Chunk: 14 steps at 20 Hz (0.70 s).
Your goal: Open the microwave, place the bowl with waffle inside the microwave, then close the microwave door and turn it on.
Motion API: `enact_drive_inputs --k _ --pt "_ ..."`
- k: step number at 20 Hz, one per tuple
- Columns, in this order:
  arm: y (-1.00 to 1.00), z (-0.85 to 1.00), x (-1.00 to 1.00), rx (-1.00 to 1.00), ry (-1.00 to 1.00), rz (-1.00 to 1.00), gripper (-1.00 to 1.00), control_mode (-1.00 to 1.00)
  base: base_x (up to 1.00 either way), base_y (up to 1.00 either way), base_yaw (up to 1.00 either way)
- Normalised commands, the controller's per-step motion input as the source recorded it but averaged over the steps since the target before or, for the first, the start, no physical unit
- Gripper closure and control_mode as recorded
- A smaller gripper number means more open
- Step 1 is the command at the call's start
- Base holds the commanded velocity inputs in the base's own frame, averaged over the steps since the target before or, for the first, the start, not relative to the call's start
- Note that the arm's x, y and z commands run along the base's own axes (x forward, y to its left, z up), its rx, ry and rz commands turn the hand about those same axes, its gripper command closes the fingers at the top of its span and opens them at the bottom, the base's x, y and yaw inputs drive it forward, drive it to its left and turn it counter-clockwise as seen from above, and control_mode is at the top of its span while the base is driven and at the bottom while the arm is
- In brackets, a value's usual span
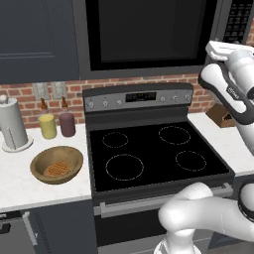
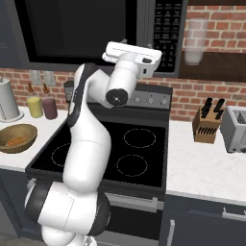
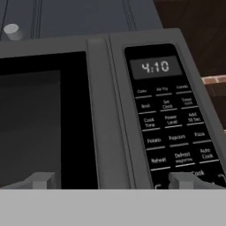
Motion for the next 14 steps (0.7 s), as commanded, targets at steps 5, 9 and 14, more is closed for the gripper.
enact_drive_inputs --k 5,9,14 --pt "0.0 0.17 0.04 0.0 0.0 0.0 -1.0 -1.0 0.0 0.0 0.0" --pt "0.0 0.33 0.1 0.0 0.06 0.0 -1.0 -1.0 0.0 0.0 0.0" --pt "0.05 0.28 0.1 -0.02 0.17 0.0 -1.0 -1.0 0.0 0.0 0.0"
